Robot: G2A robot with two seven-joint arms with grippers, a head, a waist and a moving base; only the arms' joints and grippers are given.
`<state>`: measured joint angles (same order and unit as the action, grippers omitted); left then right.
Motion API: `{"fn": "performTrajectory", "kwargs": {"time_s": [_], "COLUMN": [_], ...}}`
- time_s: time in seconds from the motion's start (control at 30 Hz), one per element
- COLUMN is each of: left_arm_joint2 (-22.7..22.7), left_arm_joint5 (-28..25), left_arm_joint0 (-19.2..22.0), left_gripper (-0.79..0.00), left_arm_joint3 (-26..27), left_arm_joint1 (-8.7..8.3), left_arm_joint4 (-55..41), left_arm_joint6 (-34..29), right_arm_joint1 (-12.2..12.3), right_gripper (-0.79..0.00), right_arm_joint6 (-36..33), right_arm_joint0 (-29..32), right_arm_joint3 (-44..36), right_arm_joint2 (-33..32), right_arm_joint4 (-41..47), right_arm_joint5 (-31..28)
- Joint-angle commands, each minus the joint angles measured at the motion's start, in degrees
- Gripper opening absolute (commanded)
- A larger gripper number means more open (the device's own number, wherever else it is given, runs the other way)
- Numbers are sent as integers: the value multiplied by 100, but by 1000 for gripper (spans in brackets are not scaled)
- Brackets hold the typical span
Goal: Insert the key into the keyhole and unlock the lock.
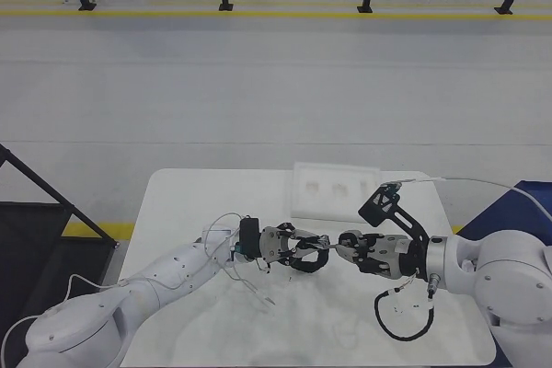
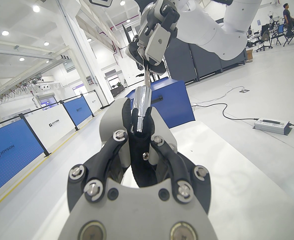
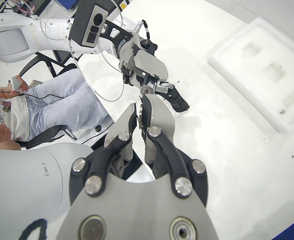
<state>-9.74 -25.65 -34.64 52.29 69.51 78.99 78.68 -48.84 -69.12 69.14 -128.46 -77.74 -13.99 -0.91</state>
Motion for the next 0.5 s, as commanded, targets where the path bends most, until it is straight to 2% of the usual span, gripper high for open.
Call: {"fn": "performTrajectory", "kwargs": {"time_s": [0.0,0.23,0.47], "left_arm_joint2": [0,0,-297], "left_arm_joint5": [0,0,119], "left_arm_joint0": [0,0,-217], "left_gripper": [-785,-785,-785], "left_arm_joint3": [-1,-1,132], "left_arm_joint1": [0,0,-61], "left_arm_joint4": [0,0,-8], "left_arm_joint6": [0,0,-265], "right_arm_joint1": [0,10,30], "right_gripper": [-785,-785,-785], "right_arm_joint6": [-1,221,380], "right_arm_joint0": [1,147,310], "right_arm_joint3": [-2,-26,0], "right_arm_joint2": [-1,-13,-207], "right_arm_joint4": [-2,-146,-118], "right_arm_joint5": [1,-43,39]}}
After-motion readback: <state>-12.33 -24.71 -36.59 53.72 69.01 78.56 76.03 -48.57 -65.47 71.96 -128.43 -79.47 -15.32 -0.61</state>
